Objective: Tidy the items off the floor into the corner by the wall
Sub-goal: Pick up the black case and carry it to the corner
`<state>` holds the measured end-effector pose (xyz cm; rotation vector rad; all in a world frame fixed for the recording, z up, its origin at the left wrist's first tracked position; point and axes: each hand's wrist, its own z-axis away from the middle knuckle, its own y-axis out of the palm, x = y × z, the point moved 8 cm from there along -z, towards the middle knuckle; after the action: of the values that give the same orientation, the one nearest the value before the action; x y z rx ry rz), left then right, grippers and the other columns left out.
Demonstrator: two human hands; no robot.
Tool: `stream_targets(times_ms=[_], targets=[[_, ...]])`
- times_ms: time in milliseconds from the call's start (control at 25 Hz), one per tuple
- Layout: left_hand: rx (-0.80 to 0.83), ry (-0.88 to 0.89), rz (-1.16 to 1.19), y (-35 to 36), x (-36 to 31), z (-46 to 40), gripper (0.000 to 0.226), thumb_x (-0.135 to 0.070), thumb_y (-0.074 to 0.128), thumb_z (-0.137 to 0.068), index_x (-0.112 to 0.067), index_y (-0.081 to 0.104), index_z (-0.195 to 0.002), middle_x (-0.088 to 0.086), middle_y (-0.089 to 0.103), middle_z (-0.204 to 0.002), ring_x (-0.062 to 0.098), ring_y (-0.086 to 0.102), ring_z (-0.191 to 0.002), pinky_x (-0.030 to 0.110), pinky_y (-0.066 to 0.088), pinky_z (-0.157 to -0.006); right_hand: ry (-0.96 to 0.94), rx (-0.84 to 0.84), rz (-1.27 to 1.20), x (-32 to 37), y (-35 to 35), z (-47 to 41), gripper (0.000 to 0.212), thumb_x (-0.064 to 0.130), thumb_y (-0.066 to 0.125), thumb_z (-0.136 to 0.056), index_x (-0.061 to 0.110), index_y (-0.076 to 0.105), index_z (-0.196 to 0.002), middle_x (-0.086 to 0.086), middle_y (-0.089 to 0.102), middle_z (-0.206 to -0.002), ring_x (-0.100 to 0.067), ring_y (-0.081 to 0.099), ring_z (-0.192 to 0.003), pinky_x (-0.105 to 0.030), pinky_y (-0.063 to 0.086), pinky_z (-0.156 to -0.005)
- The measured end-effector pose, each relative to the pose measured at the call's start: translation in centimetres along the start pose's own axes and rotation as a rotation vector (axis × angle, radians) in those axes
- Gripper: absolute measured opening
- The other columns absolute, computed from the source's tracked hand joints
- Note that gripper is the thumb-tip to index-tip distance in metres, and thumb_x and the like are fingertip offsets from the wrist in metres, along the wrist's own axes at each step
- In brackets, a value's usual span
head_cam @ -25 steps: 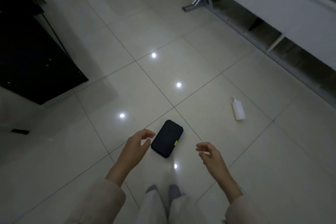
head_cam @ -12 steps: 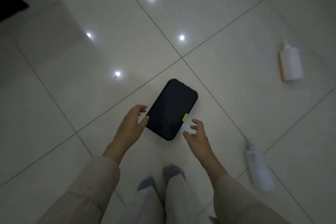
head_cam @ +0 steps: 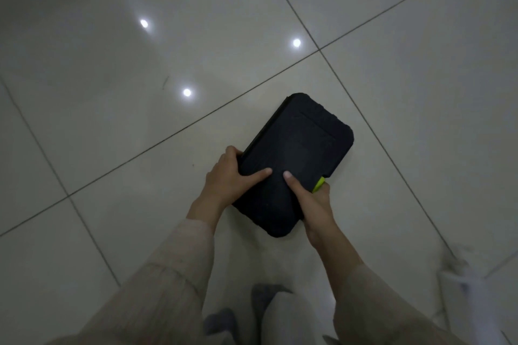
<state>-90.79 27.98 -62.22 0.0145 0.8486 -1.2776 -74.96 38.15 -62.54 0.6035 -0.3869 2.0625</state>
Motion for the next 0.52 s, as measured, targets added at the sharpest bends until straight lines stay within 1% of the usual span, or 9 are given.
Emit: stream_targets(times_ms=[120, 200, 240, 320, 400, 440, 520], targets=[[-0.032, -0.042, 0.043, -1.4, 0.8, 1.7, 0.085, -0.073, 0.067, -0.046, -0.021, 0.037, -0.106, 0.003, 0.053, -0.115, 0.023, 0.056, -0.102, 0.047, 0.047, -0.092, 0.027, 0.003, -0.056, -0.3, 0.9, 1.9, 0.075, 0.028, 0.077, -0.070, 0.022, 0.032, -0.129, 0.002, 0.055, -0.115, -0.018, 0.058, -0.104, -0.045, 0.051, -0.093], [-0.109, -0.060, 0.143, -3.6, 1.9, 4.4, 0.077, -0.066, 0.072, -0.050, -0.020, 0.039, -0.101, 0.002, 0.054, -0.111, 0.022, 0.056, -0.100, 0.046, 0.048, -0.089, 0.056, 0.052, -0.011, -0.4, 2.2, 4.4, 0.066, 0.025, 0.074, -0.074, 0.023, 0.031, -0.125, 0.007, 0.054, -0.107, -0.014, 0.058, -0.097, -0.042, 0.054, -0.081], [-0.148, -0.066, 0.204, -4.9, 2.7, 6.0, 0.071, -0.060, 0.075, -0.054, -0.018, 0.041, -0.099, 0.001, 0.054, -0.107, 0.021, 0.057, -0.097, 0.043, 0.050, -0.085, 0.065, 0.079, 0.032, -0.5, 3.1, 5.9, 0.062, 0.025, 0.072, -0.076, 0.023, 0.031, -0.123, 0.008, 0.053, -0.104, -0.012, 0.058, -0.094, -0.040, 0.054, -0.076], [-0.210, -0.103, 0.327, -7.2, 4.9, 9.6, 0.059, -0.048, 0.077, -0.064, -0.014, 0.042, -0.097, -0.004, 0.053, -0.099, 0.016, 0.056, -0.091, 0.030, 0.050, -0.073, 0.083, 0.136, 0.125, -0.8, 5.2, 8.9, 0.055, 0.026, 0.070, -0.079, 0.022, 0.032, -0.119, 0.008, 0.054, -0.101, -0.012, 0.058, -0.090, -0.039, 0.053, -0.073], [-0.273, -0.188, 0.462, -9.1, 8.2, 13.8, 0.054, -0.041, 0.075, -0.069, -0.011, 0.043, -0.099, -0.008, 0.050, -0.093, 0.009, 0.053, -0.085, 0.019, 0.042, -0.061, 0.101, 0.203, 0.256, -1.2, 7.9, 12.0, 0.051, 0.028, 0.068, -0.080, 0.020, 0.031, -0.115, 0.005, 0.054, -0.101, -0.012, 0.058, -0.088, -0.035, 0.052, -0.065], [-0.306, -0.229, 0.525, -9.8, 9.9, 15.9, 0.052, -0.040, 0.074, -0.071, -0.010, 0.042, -0.100, -0.009, 0.050, -0.093, 0.005, 0.052, -0.082, 0.017, 0.039, -0.058, 0.095, 0.252, 0.335, -1.5, 9.5, 13.4, 0.049, 0.029, 0.067, -0.081, 0.019, 0.031, -0.113, 0.003, 0.054, -0.102, -0.011, 0.058, -0.087, -0.033, 0.051, -0.061], [-0.374, -0.320, 0.660, -10.4, 13.6, 20.4, 0.052, -0.039, 0.073, -0.073, -0.009, 0.041, -0.102, -0.009, 0.049, -0.094, 0.001, 0.051, -0.080, 0.018, 0.038, -0.058, 0.095, 0.359, 0.466, -2.5, 12.5, 16.1, 0.047, 0.029, 0.065, -0.083, 0.018, 0.030, -0.112, -0.001, 0.054, -0.104, -0.012, 0.058, -0.087, -0.030, 0.049, -0.058]])
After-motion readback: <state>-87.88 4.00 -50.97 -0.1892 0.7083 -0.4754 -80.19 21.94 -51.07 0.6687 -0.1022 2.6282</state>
